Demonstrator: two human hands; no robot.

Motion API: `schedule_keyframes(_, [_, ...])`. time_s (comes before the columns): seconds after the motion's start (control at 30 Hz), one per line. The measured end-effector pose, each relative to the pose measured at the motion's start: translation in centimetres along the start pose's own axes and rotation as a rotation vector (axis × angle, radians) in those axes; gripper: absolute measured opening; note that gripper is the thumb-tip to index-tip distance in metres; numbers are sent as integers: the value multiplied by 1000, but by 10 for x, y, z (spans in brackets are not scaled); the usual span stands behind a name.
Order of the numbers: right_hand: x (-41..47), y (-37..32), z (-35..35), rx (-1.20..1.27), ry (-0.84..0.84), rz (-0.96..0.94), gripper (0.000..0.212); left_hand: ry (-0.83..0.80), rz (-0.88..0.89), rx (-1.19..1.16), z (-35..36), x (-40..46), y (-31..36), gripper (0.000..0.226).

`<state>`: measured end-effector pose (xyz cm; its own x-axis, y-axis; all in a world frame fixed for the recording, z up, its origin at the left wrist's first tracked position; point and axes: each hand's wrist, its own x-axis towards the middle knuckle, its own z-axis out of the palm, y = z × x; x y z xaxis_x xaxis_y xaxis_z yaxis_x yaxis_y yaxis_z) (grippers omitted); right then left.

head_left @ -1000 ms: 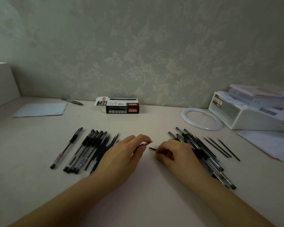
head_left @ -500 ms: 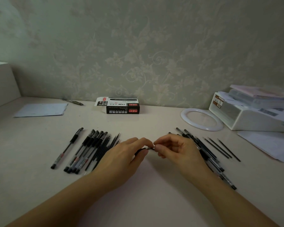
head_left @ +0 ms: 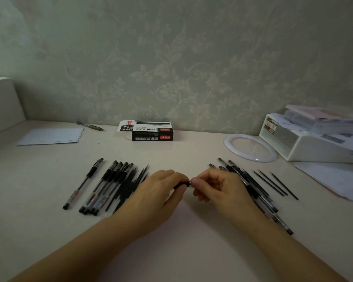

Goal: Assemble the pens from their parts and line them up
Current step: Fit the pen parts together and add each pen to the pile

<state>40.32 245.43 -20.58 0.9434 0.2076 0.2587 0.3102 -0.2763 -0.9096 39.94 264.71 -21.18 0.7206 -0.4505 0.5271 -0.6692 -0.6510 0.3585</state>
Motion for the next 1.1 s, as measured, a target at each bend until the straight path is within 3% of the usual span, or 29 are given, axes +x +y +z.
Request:
schedule_keyframes(0.1, [-1, 2, 2, -237, 38, -47, 37, 0, 2, 14, 1, -1, 0, 17])
schedule_keyframes(0.17, [-1, 1, 3, -282, 48, -55, 42, 6, -4, 25, 2, -1, 1, 17])
schedule_keyframes(0.33, [1, 2, -1, -205, -47, -51, 9, 31, -15, 45, 1, 0, 0, 15])
schedule_keyframes(0.53, [0, 5, 1, -197, -64, -45, 41, 27, -4, 36, 0, -1, 3, 15])
schedule_keyframes(0.7, [2, 8, -2, -194, -82, -68, 8, 107, -64, -12, -1, 1, 0, 13])
schedule_keyframes(0.83, [1, 7, -2, -193, -116, -81, 20, 114, -38, -20, -3, 1, 2, 12])
schedule_keyframes(0.97, [1, 5, -3, -209, -83, -118, 8, 84, -23, -55, -2, -1, 1, 12])
schedule_keyframes(1.1, [-1, 1, 0, -287, -51, -178, 14, 81, -12, -64, 1, -1, 2, 7])
